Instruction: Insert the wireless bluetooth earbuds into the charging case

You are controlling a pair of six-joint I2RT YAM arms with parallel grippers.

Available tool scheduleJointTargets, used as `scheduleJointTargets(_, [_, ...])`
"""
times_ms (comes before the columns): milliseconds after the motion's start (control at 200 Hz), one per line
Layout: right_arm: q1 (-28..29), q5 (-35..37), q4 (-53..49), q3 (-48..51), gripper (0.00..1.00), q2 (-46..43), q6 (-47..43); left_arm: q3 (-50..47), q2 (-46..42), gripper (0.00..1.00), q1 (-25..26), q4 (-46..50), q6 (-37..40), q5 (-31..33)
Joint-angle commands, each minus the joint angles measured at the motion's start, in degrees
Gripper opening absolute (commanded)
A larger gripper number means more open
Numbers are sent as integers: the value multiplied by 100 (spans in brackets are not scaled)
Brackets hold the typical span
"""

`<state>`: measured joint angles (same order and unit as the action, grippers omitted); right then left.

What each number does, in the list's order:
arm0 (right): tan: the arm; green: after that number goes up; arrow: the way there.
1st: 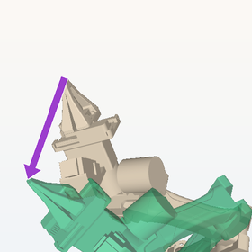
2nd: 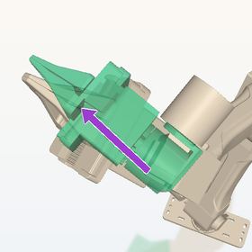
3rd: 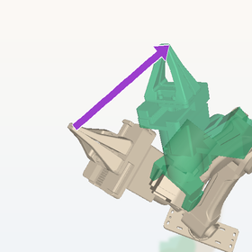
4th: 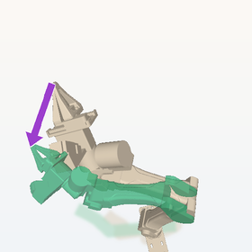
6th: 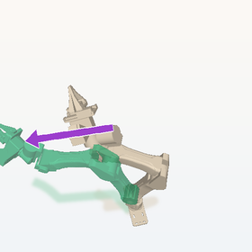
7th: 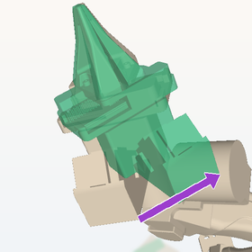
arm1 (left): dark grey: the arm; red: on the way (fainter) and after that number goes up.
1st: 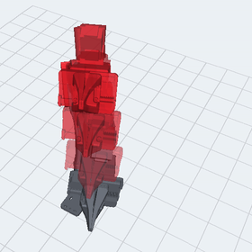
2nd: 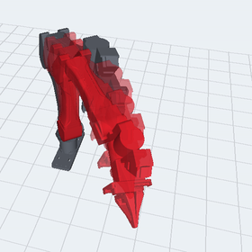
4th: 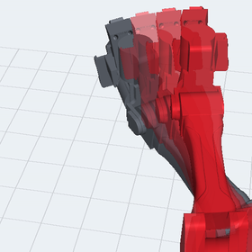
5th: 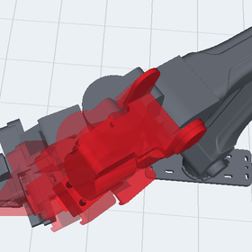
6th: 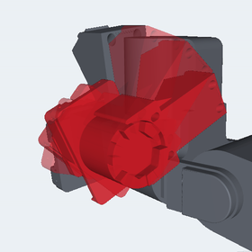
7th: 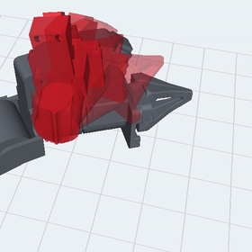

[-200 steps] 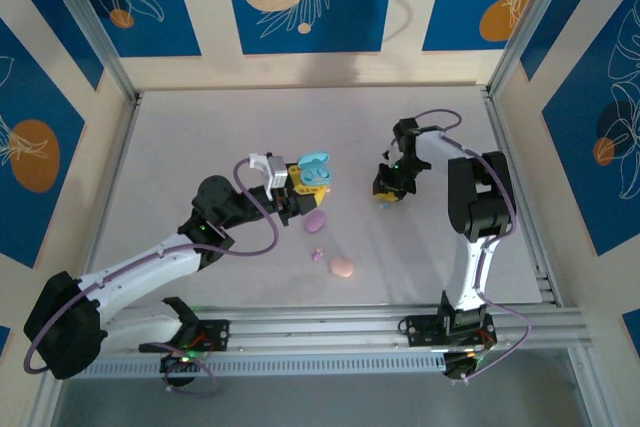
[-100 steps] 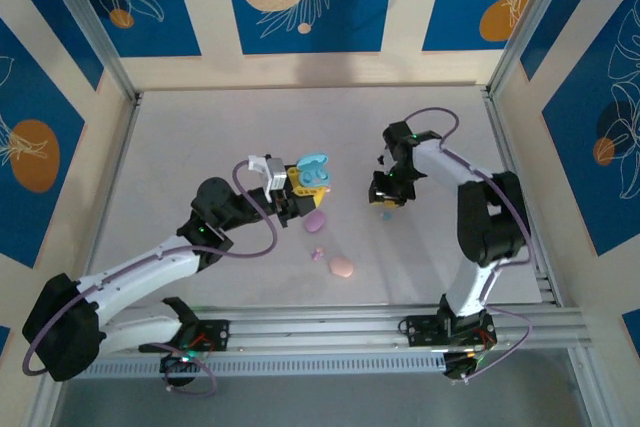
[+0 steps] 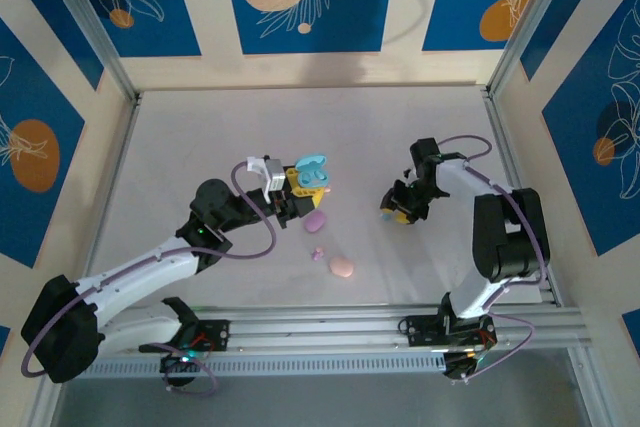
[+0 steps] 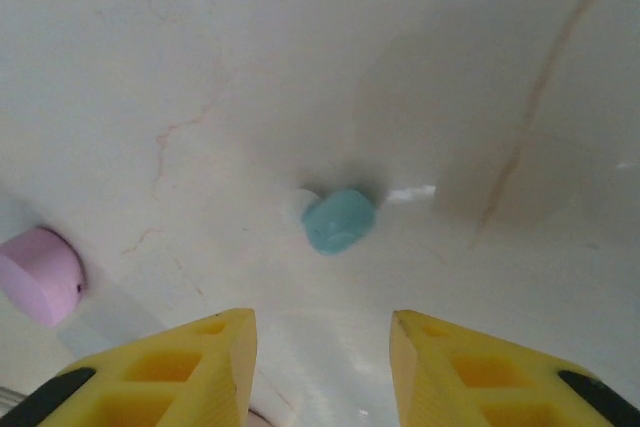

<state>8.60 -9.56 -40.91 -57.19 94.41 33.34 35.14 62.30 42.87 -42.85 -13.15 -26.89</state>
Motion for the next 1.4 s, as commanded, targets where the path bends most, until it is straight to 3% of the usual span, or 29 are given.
scheduleJointTargets(0, [27, -458, 337, 89, 41, 171, 222, -7, -60, 28, 46, -252, -12, 9])
scheduleJointTargets(775, [-77, -15, 715, 218, 38, 338, 474, 100, 80, 28, 46, -206, -4, -21])
scheduleJointTargets(1396, [10, -362, 860, 51, 31, 576, 266, 122, 133, 28, 46, -225, -10, -13])
